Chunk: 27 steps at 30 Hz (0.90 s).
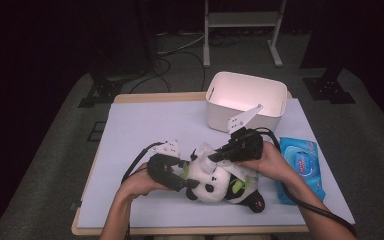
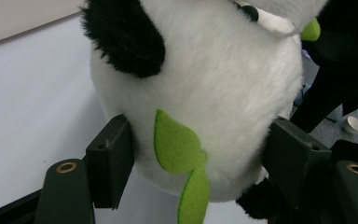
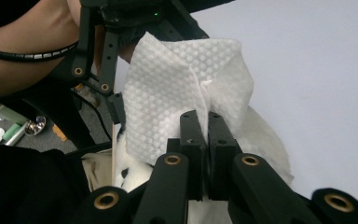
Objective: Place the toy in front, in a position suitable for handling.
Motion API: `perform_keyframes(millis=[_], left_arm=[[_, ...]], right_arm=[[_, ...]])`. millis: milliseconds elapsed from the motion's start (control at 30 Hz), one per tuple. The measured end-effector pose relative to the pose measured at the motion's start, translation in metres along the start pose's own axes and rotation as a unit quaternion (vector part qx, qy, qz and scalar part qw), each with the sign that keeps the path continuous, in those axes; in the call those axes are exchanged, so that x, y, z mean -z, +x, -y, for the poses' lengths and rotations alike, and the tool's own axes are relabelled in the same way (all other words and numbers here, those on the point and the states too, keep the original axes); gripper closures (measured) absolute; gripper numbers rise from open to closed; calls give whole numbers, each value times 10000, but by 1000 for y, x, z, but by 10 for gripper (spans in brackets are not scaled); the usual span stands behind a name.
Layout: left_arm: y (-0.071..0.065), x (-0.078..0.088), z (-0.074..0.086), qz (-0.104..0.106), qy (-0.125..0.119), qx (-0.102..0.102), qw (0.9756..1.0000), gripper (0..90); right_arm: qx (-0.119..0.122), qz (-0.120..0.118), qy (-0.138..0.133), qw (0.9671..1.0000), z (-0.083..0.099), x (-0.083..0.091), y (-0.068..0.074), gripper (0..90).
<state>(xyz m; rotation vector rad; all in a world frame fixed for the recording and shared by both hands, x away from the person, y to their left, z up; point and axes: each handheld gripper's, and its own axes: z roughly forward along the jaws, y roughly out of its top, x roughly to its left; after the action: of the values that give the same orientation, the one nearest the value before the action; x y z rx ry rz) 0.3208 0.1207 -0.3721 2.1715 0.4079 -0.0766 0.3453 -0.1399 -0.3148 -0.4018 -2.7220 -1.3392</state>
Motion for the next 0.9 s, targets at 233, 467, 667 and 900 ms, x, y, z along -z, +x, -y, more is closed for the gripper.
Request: perform_keyframes(millis=[233, 467, 667, 900], left_arm=[[2, 0, 0, -61, -10, 176, 9998, 293], [8, 1, 1, -231, -83, 459, 9986, 299], [9, 1, 1, -281, -115, 572, 9979, 309], [6, 0, -1, -116, -138, 512, 9985, 303]], right_arm=[[-33, -12, 41, 10000, 13, 6, 7, 867], [-98, -6, 101, 9999, 30, 14, 16, 867], [-81, 22, 169, 9998, 39, 11, 22, 867], [-82, 180, 227, 9995, 41, 12, 17, 870]])
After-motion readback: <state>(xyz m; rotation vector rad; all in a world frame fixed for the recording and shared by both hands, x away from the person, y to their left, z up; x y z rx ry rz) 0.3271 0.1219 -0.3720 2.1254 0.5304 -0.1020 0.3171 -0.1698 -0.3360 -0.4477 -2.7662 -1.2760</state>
